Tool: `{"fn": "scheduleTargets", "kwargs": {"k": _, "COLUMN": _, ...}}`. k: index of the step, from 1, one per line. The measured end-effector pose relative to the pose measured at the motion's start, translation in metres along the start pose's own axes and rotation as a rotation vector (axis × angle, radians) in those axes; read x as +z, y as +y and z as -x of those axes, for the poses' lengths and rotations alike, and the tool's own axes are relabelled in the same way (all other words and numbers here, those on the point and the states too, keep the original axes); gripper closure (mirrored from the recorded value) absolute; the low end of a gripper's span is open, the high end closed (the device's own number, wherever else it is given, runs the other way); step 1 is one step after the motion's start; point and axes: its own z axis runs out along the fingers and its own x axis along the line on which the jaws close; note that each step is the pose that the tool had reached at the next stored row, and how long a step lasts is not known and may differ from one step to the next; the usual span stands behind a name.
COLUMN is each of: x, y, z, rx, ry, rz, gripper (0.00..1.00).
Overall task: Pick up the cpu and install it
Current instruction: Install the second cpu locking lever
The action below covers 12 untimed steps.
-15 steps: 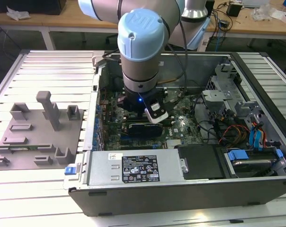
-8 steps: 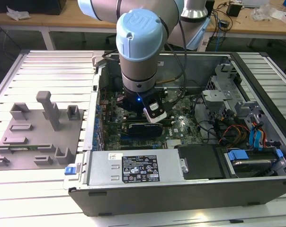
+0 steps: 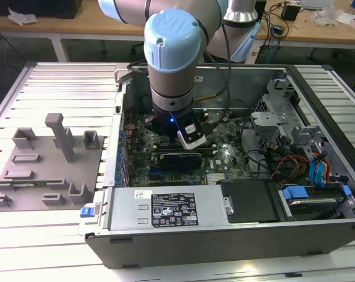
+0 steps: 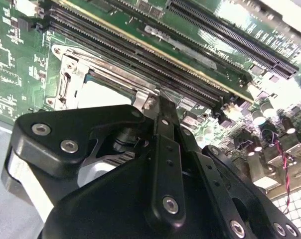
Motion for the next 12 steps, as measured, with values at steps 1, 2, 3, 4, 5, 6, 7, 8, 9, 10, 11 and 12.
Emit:
{"fn": "scheduleTargets", "kwargs": {"k": 1, "x": 0.0002, "y": 0.0010, "z": -0.0003, "rx": 0.000, "ry": 0.0000, "rz": -0.0004, "gripper": 0.89}}
{"fn": "scheduleTargets", "kwargs": {"k": 2, "x": 0.0003, "y": 0.0019, "z": -0.0007, "rx": 0.000, "ry": 0.0002, "rz": -0.0009, "gripper": 0.89}}
{"fn": "scheduleTargets", "kwargs": {"k": 3, "x": 0.0004, "y": 0.0027, "z": -0.0009, "rx": 0.000, "ry": 0.0003, "rz": -0.0010, "gripper": 0.89}}
{"fn": "scheduleTargets", "kwargs": {"k": 4, "x": 0.0006, "y": 0.0033, "z": -0.0010, "rx": 0.000, "ry": 0.0003, "rz": -0.0009, "gripper": 0.89}}
{"fn": "scheduleTargets", "kwargs": {"k": 5, "x": 0.0003, "y": 0.0036, "z": -0.0009, "rx": 0.000, "ry": 0.0003, "rz": -0.0010, "gripper": 0.89}}
{"fn": "scheduleTargets", "kwargs": {"k": 6, "x": -0.0017, "y": 0.0042, "z": -0.0008, "rx": 0.000, "ry": 0.0003, "rz": -0.0015, "gripper": 0.89}}
{"fn": "scheduleTargets", "kwargs": {"k": 7, "x": -0.0040, "y": 0.0048, "z": -0.0007, "rx": 0.000, "ry": 0.0002, "rz": -0.0018, "gripper": 0.89}}
{"fn": "scheduleTargets", "kwargs": {"k": 8, "x": -0.0107, "y": 0.0065, "z": -0.0005, "rx": 0.001, "ry": 0.0001, "rz": -0.0029, "gripper": 0.89}}
{"fn": "scheduleTargets", "kwargs": {"k": 9, "x": -0.0179, "y": 0.0084, "z": -0.0001, "rx": 0.001, "ry": 0.0000, "rz": -0.0046, "gripper": 0.89}}
{"fn": "scheduleTargets", "kwargs": {"k": 10, "x": -0.0224, "y": 0.0096, "z": 0.0001, "rx": 0.000, "ry": -0.0001, "rz": -0.0059, "gripper": 0.89}}
{"fn": "scheduleTargets", "kwargs": {"k": 11, "x": -0.0267, "y": 0.0107, "z": 0.0003, "rx": 0.000, "ry": -0.0001, "rz": -0.0074, "gripper": 0.89}}
{"fn": "scheduleTargets", "kwargs": {"k": 12, "x": -0.0311, "y": 0.0119, "z": 0.0005, "rx": 0.000, "ry": -0.0003, "rz": -0.0091, "gripper": 0.89}}
